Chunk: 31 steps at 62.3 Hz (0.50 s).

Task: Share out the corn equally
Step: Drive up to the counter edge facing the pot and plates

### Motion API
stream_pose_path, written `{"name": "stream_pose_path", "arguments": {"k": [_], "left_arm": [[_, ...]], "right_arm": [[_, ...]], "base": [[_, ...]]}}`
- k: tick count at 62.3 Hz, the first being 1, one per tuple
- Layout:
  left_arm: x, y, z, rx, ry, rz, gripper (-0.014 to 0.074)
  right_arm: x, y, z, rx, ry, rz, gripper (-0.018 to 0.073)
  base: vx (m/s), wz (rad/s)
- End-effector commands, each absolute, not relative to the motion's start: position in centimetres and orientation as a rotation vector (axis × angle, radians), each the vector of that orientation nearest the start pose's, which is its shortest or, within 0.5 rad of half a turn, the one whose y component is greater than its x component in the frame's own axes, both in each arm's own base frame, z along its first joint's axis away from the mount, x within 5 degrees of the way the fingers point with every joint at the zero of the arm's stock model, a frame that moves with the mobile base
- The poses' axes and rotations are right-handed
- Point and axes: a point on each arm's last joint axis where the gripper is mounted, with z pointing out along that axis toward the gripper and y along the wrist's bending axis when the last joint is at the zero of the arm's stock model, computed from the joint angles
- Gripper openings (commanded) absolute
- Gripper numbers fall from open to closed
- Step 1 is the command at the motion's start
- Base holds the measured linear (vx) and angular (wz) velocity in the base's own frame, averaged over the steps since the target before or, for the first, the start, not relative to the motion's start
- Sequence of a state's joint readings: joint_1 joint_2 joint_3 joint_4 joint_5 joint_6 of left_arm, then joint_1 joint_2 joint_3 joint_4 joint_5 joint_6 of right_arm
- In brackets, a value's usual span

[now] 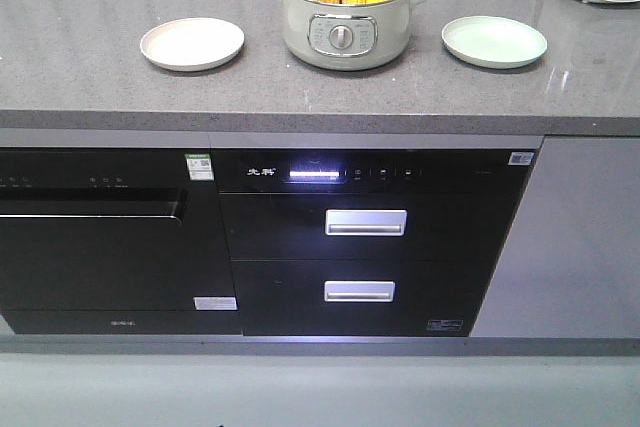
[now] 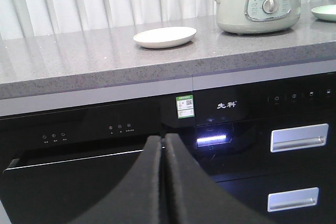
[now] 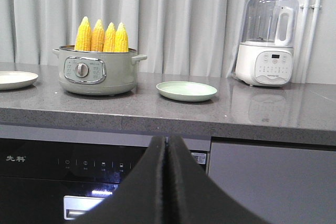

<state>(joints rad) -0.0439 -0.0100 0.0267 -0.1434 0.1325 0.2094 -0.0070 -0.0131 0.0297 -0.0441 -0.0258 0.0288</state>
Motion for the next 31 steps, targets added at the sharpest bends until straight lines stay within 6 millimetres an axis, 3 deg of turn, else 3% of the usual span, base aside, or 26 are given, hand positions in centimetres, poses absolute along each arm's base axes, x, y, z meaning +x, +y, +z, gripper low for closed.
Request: {"name": "stream_pose_path", "arguments": {"k": [1,31], "left_arm": [[5.56,-0.33,19.86,0.083,1.549,0.001,-0.0006],[5.56,-0.33,19.86,0.083,1.549,0.001,-0.0006]], "right_arm": [[5.56,-0.02,21.03,-0.015,1.401,-0.028,-0.0004],[5.56,-0.02,21.03,-0.015,1.401,-0.028,-0.0004]], "base": [[0.06,0.0],[0.06,0.01]]}}
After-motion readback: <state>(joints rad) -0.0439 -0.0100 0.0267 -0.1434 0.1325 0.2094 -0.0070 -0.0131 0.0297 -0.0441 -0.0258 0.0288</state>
